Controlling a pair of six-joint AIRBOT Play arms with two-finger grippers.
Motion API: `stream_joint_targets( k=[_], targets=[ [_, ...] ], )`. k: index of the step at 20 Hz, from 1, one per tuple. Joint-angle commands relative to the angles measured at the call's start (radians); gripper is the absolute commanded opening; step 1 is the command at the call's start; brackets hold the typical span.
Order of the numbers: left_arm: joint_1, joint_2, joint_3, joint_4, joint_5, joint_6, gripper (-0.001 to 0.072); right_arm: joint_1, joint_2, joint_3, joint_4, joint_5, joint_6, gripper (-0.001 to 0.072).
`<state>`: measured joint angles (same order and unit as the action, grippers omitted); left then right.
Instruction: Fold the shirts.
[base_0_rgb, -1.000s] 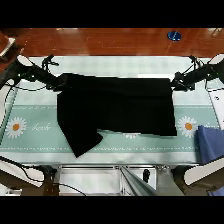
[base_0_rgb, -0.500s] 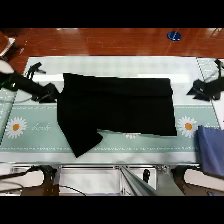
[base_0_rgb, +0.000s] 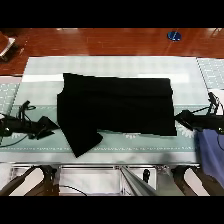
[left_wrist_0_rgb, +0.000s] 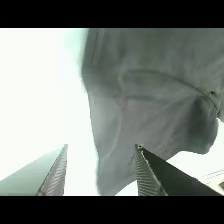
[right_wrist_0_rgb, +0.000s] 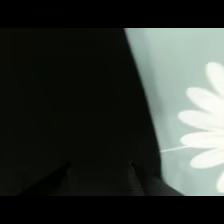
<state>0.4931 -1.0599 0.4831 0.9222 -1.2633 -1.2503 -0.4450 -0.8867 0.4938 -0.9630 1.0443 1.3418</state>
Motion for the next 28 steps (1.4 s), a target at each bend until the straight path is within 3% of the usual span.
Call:
stream_joint_targets(
  k=[1, 9, 10, 12, 16, 24, 28],
  targets=[
    [0.011, 0.017, -0.126, -0.153, 0.127, 0.055, 0.0503, -0.002, 0.032, -0.045, 0.074, -0.008, -0.019, 0.0413],
    [-0.217, -0.040, -0.144, -0.197, 0.337, 0.053, 0.0495, -0.003, 0.032, -0.029, 0.081, 0.004, -0.035, 0.0413],
    [-0.240, -0.060, -0.140, -0.197, 0.340, 0.053, 0.0439, -0.016, 0.031, -0.012, 0.056, 0.003, -0.018, 0.0413],
    [-0.250, -0.082, -0.132, -0.197, 0.328, 0.055, 0.0027, -0.082, 0.031, 0.029, -0.016, 0.003, 0.020, 0.0413],
    [-0.251, -0.081, -0.129, -0.197, 0.328, 0.061, 0.0023, -0.220, 0.027, 0.015, -0.250, 0.145, 0.108, 0.0413],
    [-0.251, -0.082, -0.129, -0.197, 0.323, 0.061, 0.0024, -0.131, -0.030, -0.097, -0.169, 0.205, 0.087, 0.0413],
    [-0.251, -0.082, -0.129, -0.197, 0.309, 0.061, 0.0024, -0.106, -0.124, -0.096, -0.042, 0.082, 0.061, 0.0413]
  ],
)
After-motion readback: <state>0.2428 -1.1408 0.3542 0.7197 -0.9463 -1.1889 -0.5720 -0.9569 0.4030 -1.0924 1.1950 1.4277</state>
